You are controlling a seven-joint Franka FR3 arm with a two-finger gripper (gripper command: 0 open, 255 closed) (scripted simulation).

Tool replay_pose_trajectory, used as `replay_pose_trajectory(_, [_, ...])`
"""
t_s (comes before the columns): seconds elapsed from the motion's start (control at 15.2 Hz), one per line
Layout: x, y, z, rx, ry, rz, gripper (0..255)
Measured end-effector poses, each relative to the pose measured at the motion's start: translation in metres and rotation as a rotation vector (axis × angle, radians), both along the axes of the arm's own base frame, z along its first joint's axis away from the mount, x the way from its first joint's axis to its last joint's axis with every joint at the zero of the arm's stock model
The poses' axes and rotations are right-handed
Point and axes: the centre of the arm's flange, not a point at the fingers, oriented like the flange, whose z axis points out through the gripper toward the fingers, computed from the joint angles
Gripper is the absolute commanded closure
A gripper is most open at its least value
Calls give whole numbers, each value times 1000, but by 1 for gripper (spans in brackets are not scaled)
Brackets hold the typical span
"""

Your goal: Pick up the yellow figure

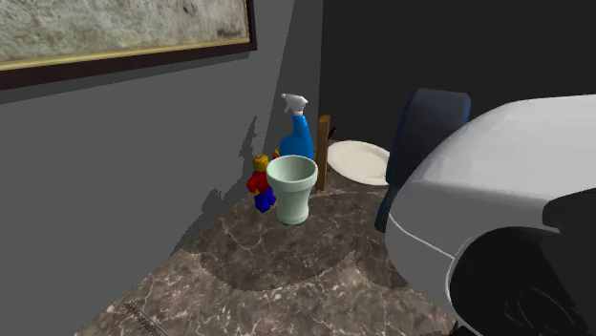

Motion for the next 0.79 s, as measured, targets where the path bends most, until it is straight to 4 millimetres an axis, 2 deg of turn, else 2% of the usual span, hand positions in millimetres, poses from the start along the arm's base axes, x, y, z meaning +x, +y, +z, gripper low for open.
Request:
replay_pose_trajectory(0.07, [0, 0, 0, 0, 0, 0, 0])
replay_pose_trajectory(0.26, [15, -23, -2, 3, 0, 1, 0])
replay_pose_trajectory(0.79, [68, -115, -5, 12, -1, 5, 0])
